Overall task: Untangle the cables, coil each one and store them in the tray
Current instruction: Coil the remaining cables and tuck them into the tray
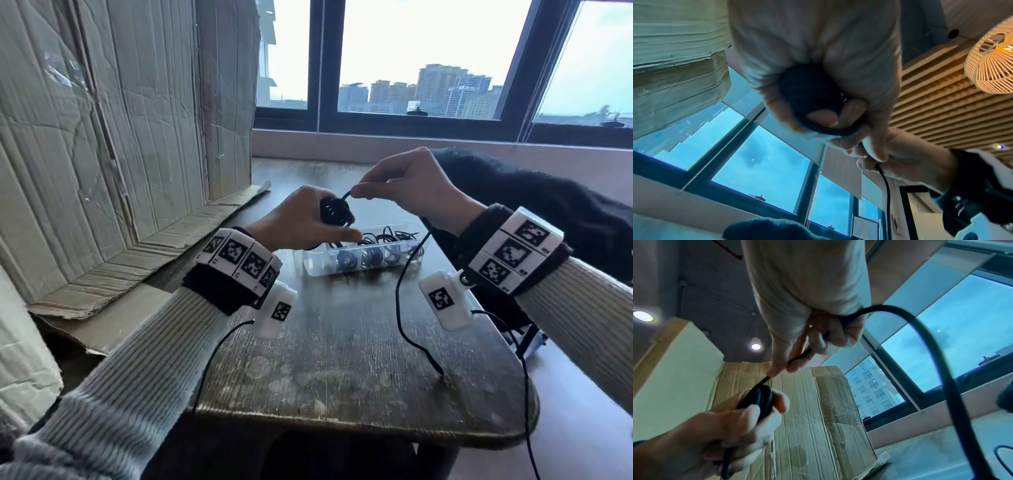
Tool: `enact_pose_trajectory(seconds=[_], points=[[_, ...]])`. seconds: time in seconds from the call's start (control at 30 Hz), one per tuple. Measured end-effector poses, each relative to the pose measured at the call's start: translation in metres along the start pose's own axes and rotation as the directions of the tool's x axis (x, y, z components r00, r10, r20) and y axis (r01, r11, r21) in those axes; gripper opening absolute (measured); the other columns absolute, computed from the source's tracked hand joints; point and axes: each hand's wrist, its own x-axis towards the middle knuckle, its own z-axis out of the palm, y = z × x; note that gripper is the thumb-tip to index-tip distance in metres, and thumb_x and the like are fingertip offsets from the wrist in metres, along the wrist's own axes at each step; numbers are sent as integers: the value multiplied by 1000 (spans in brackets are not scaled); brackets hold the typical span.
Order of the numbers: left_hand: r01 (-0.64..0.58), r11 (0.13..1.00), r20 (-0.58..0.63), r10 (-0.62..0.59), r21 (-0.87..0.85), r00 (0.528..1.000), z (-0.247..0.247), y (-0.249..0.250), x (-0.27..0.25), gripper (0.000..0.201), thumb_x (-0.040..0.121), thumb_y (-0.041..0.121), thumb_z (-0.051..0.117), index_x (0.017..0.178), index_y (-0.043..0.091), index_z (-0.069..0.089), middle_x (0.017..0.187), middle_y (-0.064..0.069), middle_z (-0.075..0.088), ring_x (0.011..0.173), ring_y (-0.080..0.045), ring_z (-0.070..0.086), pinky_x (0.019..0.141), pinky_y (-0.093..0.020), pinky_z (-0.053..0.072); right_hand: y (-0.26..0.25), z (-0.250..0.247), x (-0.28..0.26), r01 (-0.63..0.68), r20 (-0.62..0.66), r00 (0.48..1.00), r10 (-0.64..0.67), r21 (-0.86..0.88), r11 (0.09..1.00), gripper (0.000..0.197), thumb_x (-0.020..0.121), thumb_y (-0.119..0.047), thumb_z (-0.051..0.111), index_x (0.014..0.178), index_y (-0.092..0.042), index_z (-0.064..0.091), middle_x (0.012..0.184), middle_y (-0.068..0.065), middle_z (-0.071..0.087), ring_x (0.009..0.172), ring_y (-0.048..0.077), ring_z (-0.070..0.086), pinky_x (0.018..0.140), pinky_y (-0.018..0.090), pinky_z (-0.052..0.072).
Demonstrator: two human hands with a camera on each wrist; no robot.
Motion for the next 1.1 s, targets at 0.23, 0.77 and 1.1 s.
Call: enact_pose_trajectory(seconds=[0.23, 0.77, 1.1], points=[[19, 933, -194, -95, -360, 976, 0, 5, 6, 18, 92, 20, 61, 94, 2, 61, 61, 3, 56, 45, -5, 50, 50, -17, 43, 27, -14, -8, -203, -92, 973, 213, 108, 973, 11, 84, -32, 71, 87, -24, 77, 67, -7, 67, 52, 7, 38, 48, 24, 31], [-66, 616, -228, -188, -785, 955, 6, 15, 17, 23, 100, 32, 41, 99, 14, 56, 122, -2, 63, 123, -20, 54, 91, -44, 49, 29, 10, -18, -221, 64, 975, 212, 239, 946, 19, 95, -24, 58, 100, -17, 74, 65, -1, 63, 52, 11, 40, 50, 23, 31], [-124, 805, -487, -221, -581, 845, -7, 11, 30, 24, 96, 33, 54, 86, 12, 51, 63, 3, 54, 43, -9, 49, 46, -28, 48, 23, 26, -31, -270, 292, 919, 265, -24, 963, 32, 95, -39, 53, 91, -17, 75, 67, 0, 55, 59, 21, 42, 54, 29, 36]])
